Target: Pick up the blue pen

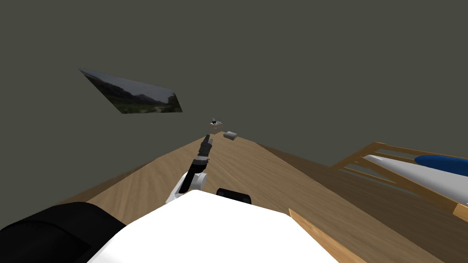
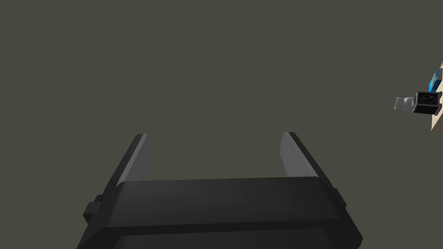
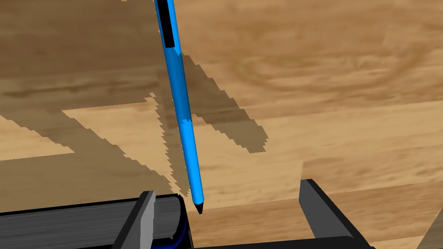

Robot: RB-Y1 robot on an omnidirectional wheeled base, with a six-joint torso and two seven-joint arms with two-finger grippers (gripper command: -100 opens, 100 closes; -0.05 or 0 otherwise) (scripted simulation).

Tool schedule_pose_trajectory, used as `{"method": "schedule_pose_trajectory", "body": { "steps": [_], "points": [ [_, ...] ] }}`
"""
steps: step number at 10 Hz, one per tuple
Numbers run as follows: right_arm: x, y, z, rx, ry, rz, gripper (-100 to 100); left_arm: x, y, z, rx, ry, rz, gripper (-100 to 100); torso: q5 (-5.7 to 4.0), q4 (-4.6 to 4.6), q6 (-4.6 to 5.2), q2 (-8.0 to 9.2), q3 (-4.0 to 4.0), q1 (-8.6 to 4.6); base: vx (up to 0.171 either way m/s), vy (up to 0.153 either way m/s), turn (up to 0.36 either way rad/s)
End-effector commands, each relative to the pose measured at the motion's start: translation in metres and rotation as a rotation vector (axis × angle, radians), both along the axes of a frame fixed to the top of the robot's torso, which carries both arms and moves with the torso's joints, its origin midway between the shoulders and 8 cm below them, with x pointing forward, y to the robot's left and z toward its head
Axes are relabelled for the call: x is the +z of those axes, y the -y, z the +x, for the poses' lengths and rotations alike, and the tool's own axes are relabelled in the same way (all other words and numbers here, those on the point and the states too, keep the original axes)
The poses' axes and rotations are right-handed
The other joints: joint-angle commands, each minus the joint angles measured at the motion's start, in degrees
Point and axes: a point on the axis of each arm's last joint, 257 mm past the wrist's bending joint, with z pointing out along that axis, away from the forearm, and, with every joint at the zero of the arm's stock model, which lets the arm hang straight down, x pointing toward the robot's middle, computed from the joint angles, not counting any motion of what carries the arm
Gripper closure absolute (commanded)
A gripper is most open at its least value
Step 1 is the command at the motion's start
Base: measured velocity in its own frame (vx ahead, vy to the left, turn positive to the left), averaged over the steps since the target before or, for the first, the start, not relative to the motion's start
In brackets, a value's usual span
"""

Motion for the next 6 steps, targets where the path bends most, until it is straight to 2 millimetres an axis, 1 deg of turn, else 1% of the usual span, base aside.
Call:
{"method": "schedule_pose_trajectory", "body": {
  "steps": [1,2,6],
  "points": [
    [-0.0006,0.0001,0.0024,0.001,0.004,0.001,-100,0.0000,0.0000,0.0000,0.000,0.000,0.000,0,0.00,0.00,0.00,0.00,0.00,0.00,-0.001,-0.024,-0.067],
    [-0.0006,0.0001,0.0024,0.001,0.004,0.001,-100,0.0000,-0.0001,0.0000,0.000,0.000,0.000,0,-0.03,-0.01,0.03,-0.02,-0.01,-0.14,-0.001,-0.017,-0.047],
    [-0.0006,0.0001,0.0024,0.001,0.004,0.001,-100,0.0000,0.0000,0.0000,0.000,0.000,0.000,0,-0.01,0.00,-0.01,-0.05,-0.03,-0.06,0.000,0.010,0.028]
  ]
}}
